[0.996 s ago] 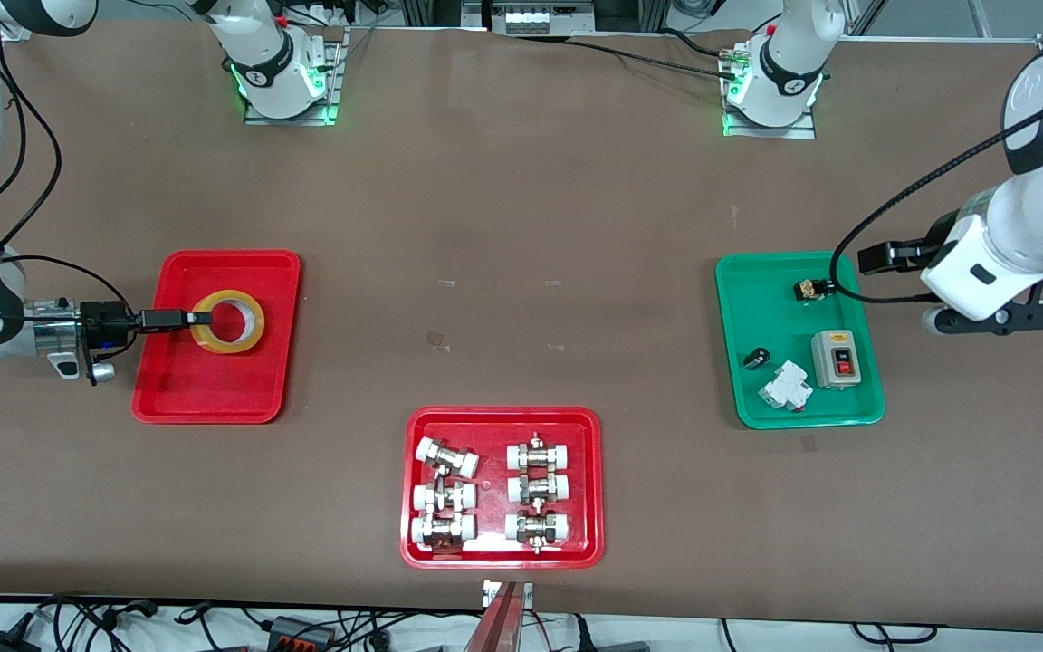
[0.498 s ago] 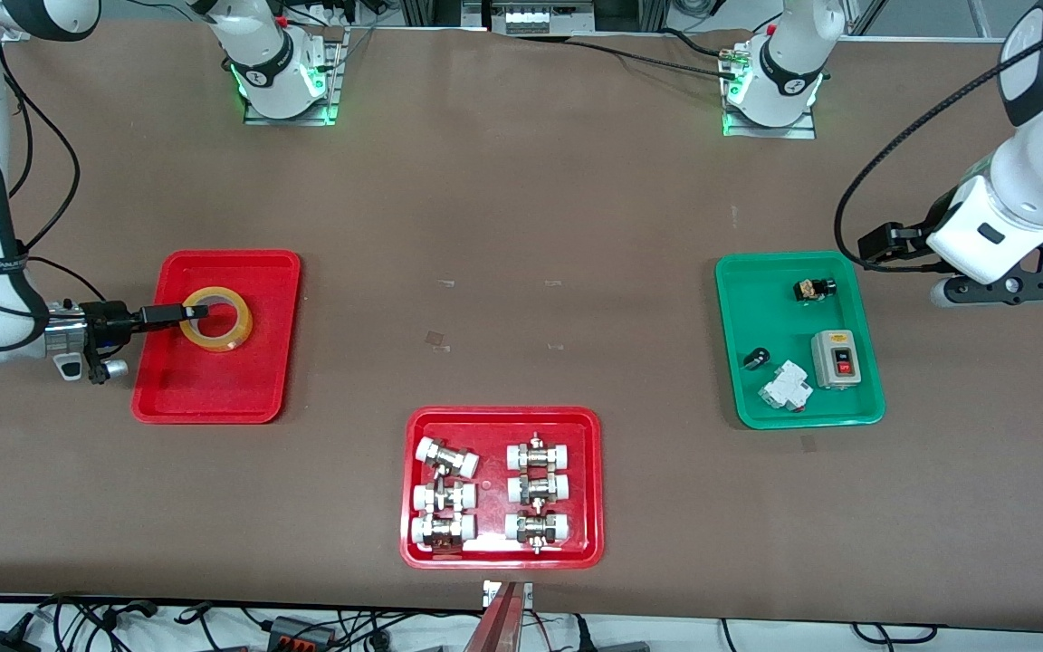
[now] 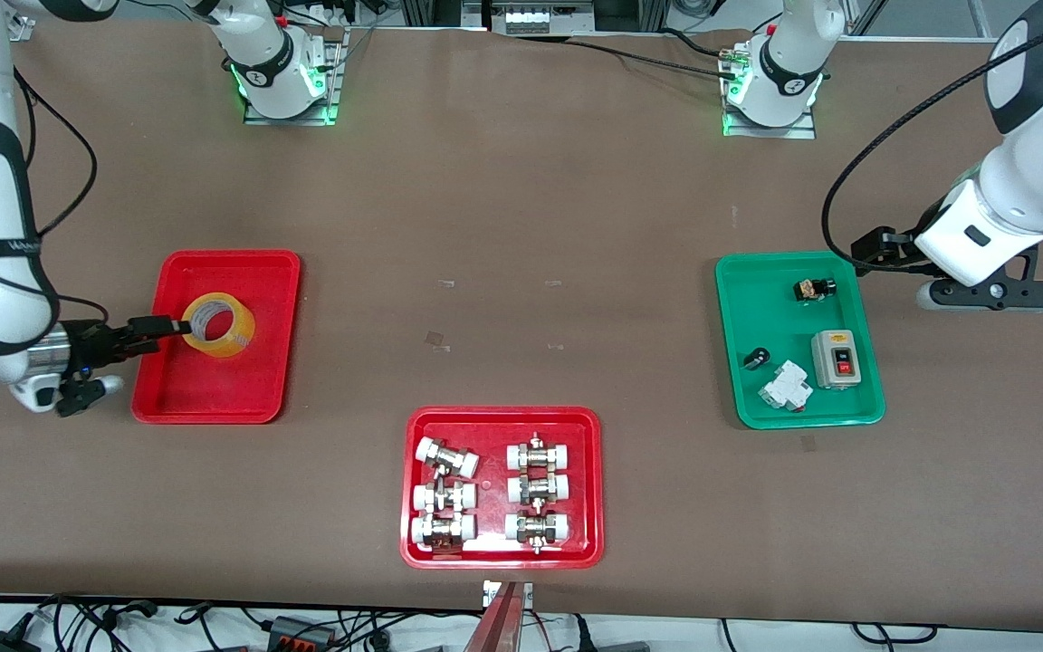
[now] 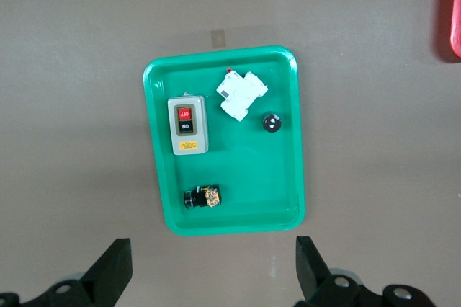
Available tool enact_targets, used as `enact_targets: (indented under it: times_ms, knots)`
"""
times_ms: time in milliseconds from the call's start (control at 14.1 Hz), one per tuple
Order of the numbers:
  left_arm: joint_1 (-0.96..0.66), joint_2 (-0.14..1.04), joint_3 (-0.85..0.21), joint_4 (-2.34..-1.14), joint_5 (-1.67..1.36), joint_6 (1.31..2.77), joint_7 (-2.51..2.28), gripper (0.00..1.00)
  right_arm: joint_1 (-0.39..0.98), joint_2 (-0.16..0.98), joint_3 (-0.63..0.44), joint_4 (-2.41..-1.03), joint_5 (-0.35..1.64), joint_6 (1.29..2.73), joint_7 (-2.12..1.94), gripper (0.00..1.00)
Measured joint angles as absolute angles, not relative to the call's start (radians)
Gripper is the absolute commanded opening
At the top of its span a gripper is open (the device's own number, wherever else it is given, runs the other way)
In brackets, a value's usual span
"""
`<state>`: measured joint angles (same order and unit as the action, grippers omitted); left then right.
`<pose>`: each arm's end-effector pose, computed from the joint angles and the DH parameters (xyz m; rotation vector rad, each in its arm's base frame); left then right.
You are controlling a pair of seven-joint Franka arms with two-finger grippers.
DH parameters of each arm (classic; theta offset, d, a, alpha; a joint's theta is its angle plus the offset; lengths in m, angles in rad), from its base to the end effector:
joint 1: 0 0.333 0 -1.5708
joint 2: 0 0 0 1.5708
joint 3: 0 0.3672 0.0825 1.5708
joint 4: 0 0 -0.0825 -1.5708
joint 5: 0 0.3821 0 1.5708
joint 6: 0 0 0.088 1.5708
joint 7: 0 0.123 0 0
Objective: Left arm passes tape to right arm into tray
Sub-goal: 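Open the right gripper and raise it away from the tape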
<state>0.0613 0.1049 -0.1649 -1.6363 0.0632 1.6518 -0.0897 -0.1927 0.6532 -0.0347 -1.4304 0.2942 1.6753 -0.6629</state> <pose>0.5855 -0.0488 0.5766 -3.0850 0.0334 0.1283 0.6867 -0.1205 0.3148 -2.6707 -0.4675 0.3502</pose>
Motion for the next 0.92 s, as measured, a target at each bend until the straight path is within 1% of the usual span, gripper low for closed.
enact_targets:
  times_ms: [142,285,498,711,925]
  knots:
    - [0.074,0.100,-0.165,-1.637,0.059,1.652,-0.072,1.00,-0.162,0.607,-0.032,-1.378,0.216,1.672,-0.555,1.00]
    - [0.074,0.090,-0.166,-1.636,0.058,1.652,-0.070,1.00,-0.099,0.552,-0.027,-1.337,0.123,1.647,-0.351,1.00]
    - [0.074,0.065,-0.169,-1.634,0.040,1.638,-0.069,1.00,0.009,0.462,-0.025,-1.320,0.050,1.594,-0.108,1.00]
    - [0.075,0.055,-0.169,-1.634,0.016,1.623,-0.064,1.00,0.019,0.401,-0.035,-1.299,0.041,1.583,-0.081,1.00]
    - [0.075,0.055,-0.169,-1.634,0.012,1.619,-0.060,1.00,-0.003,0.378,-0.054,-1.233,0.041,1.546,-0.081,1.00]
